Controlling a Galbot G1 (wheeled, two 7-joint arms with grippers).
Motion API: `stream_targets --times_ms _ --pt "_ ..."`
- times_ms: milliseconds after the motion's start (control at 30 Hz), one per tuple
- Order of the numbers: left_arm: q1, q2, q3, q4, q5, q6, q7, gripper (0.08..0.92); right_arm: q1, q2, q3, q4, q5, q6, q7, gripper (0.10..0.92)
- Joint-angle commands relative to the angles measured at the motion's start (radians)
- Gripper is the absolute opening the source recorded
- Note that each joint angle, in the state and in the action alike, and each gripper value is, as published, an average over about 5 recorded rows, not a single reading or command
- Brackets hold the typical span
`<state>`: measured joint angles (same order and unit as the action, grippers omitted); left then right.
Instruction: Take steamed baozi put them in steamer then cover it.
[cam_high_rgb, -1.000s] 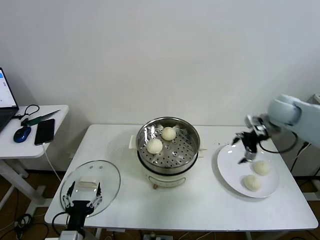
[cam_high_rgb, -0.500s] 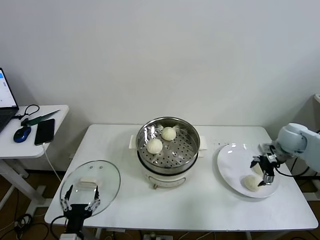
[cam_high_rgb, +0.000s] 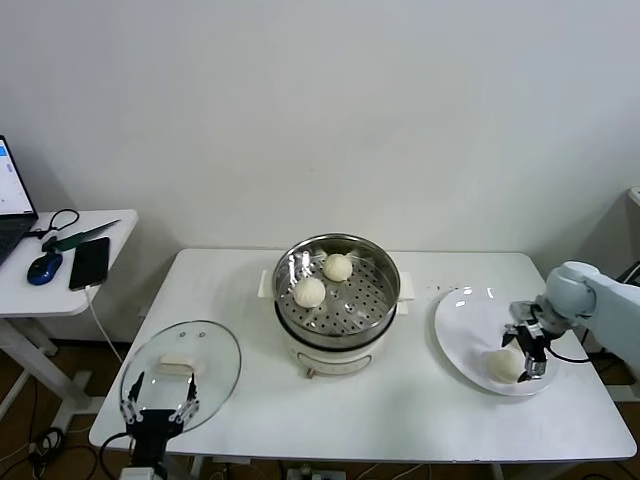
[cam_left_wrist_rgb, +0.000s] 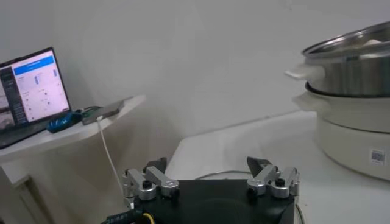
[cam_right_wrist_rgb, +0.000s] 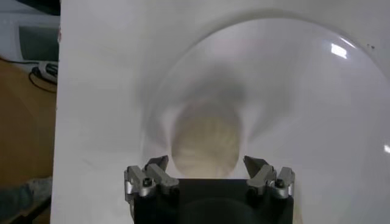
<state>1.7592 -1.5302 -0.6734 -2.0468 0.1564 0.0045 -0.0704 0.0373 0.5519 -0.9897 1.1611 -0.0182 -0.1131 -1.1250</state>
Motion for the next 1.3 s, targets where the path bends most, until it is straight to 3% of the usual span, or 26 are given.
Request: stream_targets --times_ms 33,167,333,533,933,1300 --pt "0.0 0.0 -0.001 0.003 0.002 0.0 0.0 0.823 -0.042 0.043 0.038 -0.039 -0.032 0.011 -0.013 0.823" --pt "0.002 0.0 -0.003 0.003 0.002 0.0 0.0 0.823 -0.037 0.044 0.035 -0.041 -0.031 0.017 -0.027 0.808" --pt "0.004 -0.001 -0.002 0.004 0.002 -0.001 0.0 0.823 -0.014 0.043 0.014 -0.04 -0.021 0.023 -0.039 0.716" --pt "0.004 0.0 -0.001 0.004 0.001 -0.002 0.0 0.823 0.078 0.043 -0.041 -0.039 0.009 0.055 -0.049 0.672" --pt "0.005 0.005 0.004 0.005 0.003 0.001 0.002 0.823 0.563 0.182 -0.267 -0.018 -0.111 0.495 -0.15 0.669" --pt "-0.002 0.005 0.019 0.004 0.016 0.007 0.006 0.823 0.77 0.383 -0.354 0.121 -0.091 0.675 -0.131 0.67"
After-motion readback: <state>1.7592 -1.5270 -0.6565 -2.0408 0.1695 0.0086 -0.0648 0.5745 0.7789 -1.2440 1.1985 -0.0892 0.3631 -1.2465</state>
